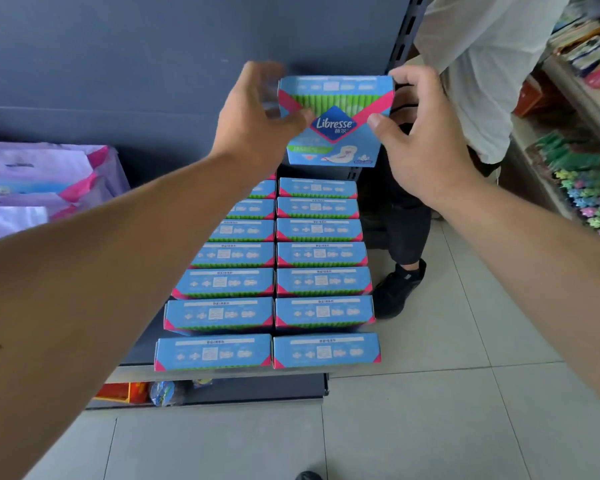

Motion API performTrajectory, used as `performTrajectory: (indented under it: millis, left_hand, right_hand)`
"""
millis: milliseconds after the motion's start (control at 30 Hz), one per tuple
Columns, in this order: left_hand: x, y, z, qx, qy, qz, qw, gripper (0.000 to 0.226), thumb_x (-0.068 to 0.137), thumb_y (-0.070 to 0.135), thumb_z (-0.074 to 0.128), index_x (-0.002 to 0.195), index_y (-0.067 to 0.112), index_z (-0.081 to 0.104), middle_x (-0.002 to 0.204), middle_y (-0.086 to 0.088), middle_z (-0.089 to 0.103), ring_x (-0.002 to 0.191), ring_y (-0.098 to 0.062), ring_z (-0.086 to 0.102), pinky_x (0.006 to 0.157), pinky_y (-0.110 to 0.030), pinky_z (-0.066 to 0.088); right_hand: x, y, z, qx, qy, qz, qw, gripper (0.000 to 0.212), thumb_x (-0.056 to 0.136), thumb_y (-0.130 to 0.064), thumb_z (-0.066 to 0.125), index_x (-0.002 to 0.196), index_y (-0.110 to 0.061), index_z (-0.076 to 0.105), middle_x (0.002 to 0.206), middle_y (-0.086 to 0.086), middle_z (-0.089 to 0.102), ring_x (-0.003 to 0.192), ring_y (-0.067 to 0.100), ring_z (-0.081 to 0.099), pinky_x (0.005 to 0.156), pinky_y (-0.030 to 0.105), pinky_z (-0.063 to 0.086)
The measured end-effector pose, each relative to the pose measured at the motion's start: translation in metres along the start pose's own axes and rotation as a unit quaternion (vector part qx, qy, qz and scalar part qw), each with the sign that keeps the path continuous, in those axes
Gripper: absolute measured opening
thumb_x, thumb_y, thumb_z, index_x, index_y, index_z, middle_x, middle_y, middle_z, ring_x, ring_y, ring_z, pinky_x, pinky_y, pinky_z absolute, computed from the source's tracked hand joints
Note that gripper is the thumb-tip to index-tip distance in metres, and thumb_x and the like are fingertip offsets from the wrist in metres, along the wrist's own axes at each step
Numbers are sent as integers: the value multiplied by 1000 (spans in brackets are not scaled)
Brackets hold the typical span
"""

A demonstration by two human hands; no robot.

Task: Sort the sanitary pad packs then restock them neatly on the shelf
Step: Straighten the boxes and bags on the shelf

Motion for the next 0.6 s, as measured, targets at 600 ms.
performTrajectory:
  millis: [600]
  left_hand:
    - [-16,-40,8,72,67,-45,994,24,85,11,69,109,15,66,97,6,72,83,4,67,73,-7,50]
  right_hand:
    - [-15,27,34,-52,-17,22,998,37,93,-19,63,127,-15,48,118,-1,61,104,13,60,87,36,53]
Point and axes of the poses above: each hand's wrist, its own x-axis towards the middle knuckle, its own z-axis out of the palm, y = z × x, the point moved 2 cm from there along x, towards the middle knuckle
